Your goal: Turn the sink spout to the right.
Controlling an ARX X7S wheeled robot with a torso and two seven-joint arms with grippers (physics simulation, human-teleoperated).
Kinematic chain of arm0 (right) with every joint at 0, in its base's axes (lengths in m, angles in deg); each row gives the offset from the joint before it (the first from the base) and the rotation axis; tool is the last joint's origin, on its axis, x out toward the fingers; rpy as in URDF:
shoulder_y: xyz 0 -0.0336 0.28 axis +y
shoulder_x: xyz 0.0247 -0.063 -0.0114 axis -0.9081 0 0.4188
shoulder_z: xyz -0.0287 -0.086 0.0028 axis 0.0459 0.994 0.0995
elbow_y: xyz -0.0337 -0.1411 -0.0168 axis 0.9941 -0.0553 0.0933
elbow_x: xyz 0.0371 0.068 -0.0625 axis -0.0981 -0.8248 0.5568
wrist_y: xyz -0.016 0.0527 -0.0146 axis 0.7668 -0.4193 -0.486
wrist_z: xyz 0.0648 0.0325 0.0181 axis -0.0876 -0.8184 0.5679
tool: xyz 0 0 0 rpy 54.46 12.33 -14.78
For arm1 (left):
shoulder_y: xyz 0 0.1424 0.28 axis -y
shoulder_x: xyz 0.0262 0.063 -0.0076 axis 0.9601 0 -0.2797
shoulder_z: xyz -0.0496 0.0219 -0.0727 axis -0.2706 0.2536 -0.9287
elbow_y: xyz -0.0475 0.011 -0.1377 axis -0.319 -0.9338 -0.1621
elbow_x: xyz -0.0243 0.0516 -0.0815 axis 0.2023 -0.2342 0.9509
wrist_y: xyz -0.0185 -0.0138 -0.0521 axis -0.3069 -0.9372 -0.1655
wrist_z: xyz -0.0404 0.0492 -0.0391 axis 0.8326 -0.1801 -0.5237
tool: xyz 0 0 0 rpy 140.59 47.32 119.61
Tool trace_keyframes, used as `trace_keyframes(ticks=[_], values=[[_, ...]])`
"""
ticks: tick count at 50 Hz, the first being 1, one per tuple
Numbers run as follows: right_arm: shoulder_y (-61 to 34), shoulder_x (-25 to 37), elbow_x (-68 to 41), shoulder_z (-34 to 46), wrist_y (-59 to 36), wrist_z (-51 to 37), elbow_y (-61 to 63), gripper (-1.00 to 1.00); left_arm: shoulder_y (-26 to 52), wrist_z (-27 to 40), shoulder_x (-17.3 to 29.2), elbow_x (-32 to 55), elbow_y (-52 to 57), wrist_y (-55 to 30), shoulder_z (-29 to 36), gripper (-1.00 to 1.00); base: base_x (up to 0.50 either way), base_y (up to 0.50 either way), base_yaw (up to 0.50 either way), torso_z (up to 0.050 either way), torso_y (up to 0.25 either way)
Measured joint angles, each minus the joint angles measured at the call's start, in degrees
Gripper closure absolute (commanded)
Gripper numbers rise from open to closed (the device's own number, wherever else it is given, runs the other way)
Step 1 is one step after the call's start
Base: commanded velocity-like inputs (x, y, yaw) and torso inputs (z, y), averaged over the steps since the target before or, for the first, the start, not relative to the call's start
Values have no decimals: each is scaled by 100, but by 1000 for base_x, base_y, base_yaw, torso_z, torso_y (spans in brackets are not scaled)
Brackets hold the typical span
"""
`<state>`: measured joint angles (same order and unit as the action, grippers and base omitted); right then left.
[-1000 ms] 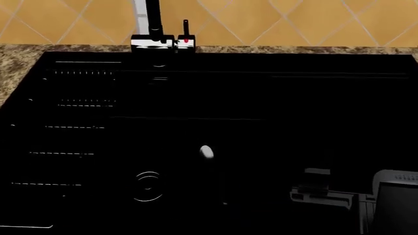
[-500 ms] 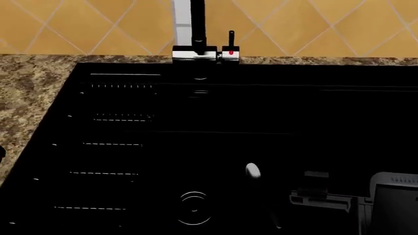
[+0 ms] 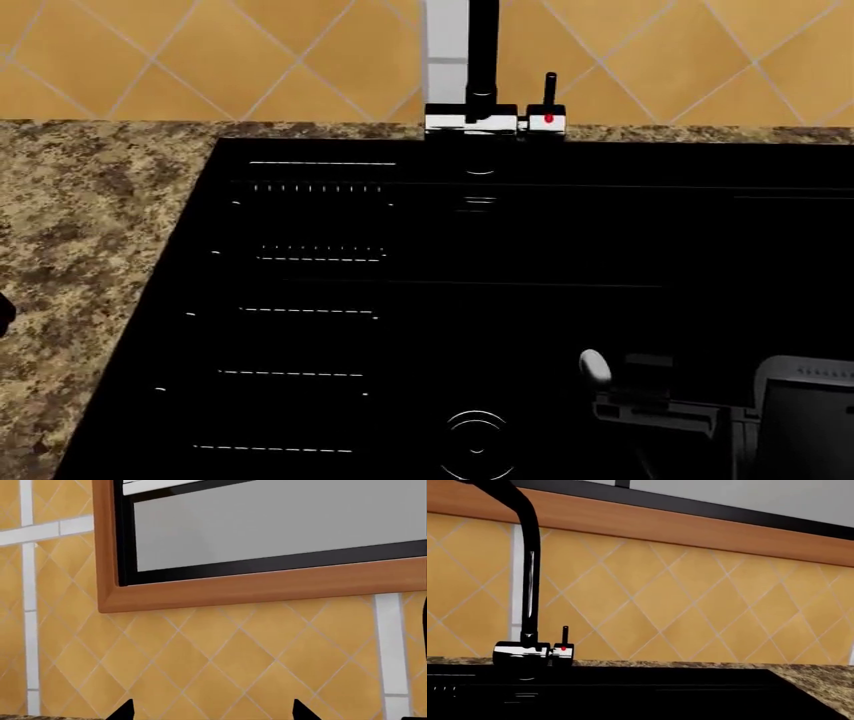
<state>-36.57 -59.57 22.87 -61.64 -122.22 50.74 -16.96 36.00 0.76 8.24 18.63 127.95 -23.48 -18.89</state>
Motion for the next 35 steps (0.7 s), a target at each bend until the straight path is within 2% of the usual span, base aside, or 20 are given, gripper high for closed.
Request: trace_keyframes(ticks=[15,35], values=[[-84,13,-14,78,-104,-34,34,-100,6,27,4,33,14,-7,24,-100,0,0,0,0,0],[-956,-50,-11,607,-697,-81,-82,-100,-31,40,11,54,-22,49,61,-100,0,0,0,0,0]])
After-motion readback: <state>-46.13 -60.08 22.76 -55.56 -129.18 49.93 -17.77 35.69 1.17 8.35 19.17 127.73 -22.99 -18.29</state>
